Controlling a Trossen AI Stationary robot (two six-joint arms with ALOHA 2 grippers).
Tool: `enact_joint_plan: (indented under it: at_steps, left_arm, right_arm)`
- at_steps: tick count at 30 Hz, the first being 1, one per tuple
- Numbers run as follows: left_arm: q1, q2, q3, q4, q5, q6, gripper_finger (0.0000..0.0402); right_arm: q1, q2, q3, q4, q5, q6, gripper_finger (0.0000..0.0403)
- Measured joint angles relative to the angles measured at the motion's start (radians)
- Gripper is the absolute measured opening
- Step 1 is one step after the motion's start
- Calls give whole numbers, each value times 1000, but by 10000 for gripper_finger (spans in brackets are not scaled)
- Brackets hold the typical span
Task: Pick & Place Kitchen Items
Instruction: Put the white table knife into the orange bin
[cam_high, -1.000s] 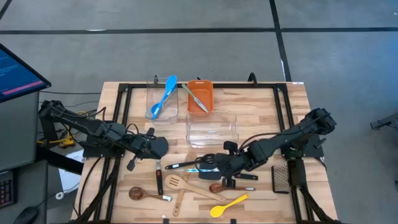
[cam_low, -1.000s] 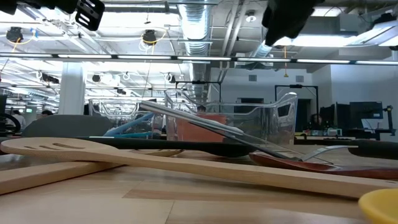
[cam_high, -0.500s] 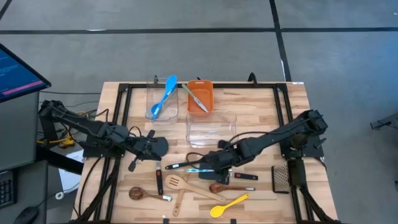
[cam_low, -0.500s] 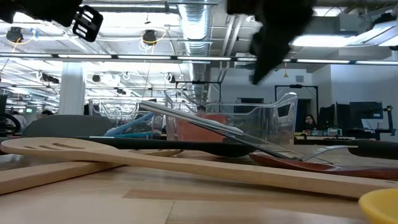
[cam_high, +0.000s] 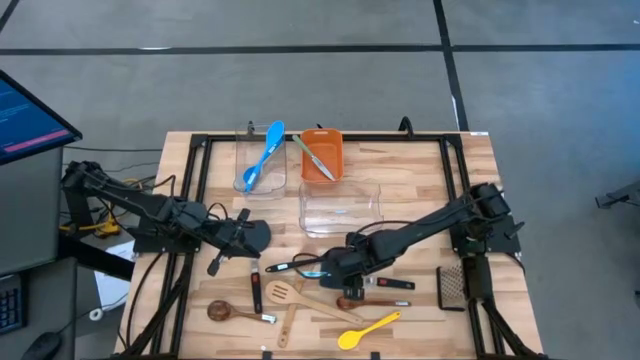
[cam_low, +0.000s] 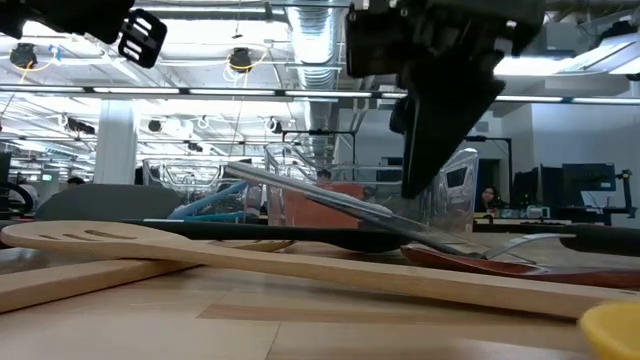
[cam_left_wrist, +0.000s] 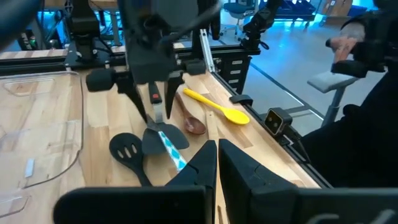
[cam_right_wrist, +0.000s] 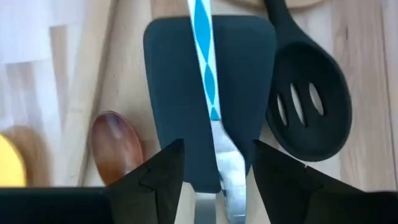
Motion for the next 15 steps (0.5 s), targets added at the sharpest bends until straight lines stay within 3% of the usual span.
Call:
enact_joint_plan:
  at_steps: [15]
  left_arm:
    - [0, 0, 0, -1, 1, -1, 2]
  right_arm:
    - [0, 20, -28, 29, 21, 1, 185]
